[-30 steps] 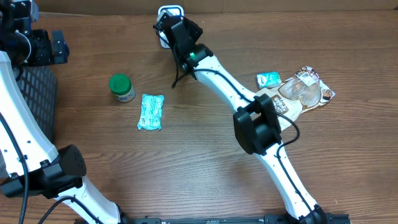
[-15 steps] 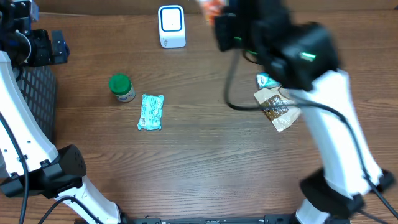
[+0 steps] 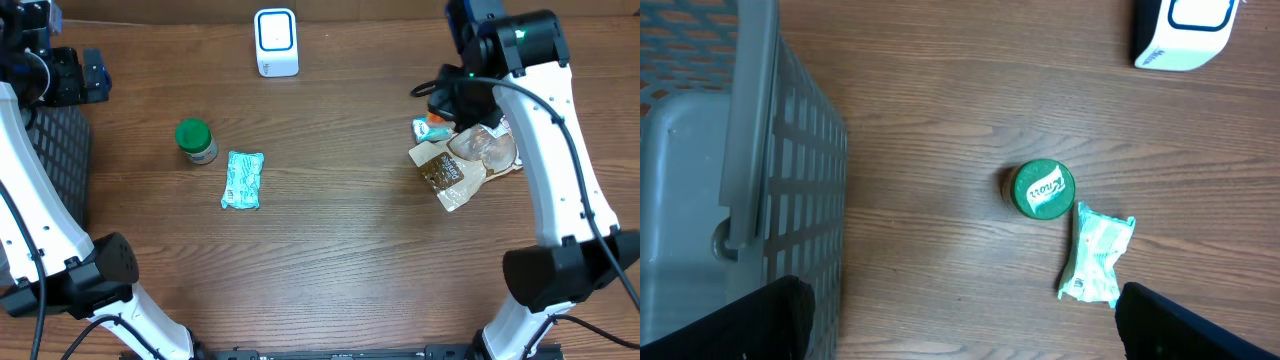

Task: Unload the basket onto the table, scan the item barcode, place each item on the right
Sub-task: 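Carry the orange pack right and drop it onto the bag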

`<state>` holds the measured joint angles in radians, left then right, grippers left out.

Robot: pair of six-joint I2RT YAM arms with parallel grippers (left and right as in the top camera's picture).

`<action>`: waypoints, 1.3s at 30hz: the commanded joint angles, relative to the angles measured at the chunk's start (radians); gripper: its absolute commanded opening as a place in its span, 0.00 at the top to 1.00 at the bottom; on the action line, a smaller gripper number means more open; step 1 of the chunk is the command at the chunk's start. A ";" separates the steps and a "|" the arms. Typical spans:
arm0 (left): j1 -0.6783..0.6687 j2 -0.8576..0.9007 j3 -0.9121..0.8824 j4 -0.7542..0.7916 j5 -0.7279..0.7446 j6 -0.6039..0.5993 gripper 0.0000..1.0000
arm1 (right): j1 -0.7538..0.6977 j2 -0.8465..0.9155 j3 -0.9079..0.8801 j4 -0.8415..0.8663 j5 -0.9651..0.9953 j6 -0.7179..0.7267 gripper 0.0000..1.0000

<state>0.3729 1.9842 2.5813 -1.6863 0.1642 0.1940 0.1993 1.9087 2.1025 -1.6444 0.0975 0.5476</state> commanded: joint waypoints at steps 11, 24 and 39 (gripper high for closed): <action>-0.001 -0.002 0.004 0.000 0.011 0.008 0.00 | -0.163 0.001 -0.500 0.390 -0.095 0.029 0.96; -0.001 -0.002 0.004 0.000 0.011 0.008 0.01 | -0.179 0.001 -0.550 0.495 -0.122 -0.111 0.45; -0.001 -0.002 0.004 0.000 0.011 0.008 0.00 | -0.125 0.001 -0.189 0.187 -0.351 -0.296 0.40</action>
<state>0.3733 1.9842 2.5813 -1.6863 0.1638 0.1940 0.0437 1.9179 1.8812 -1.4475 -0.1768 0.3138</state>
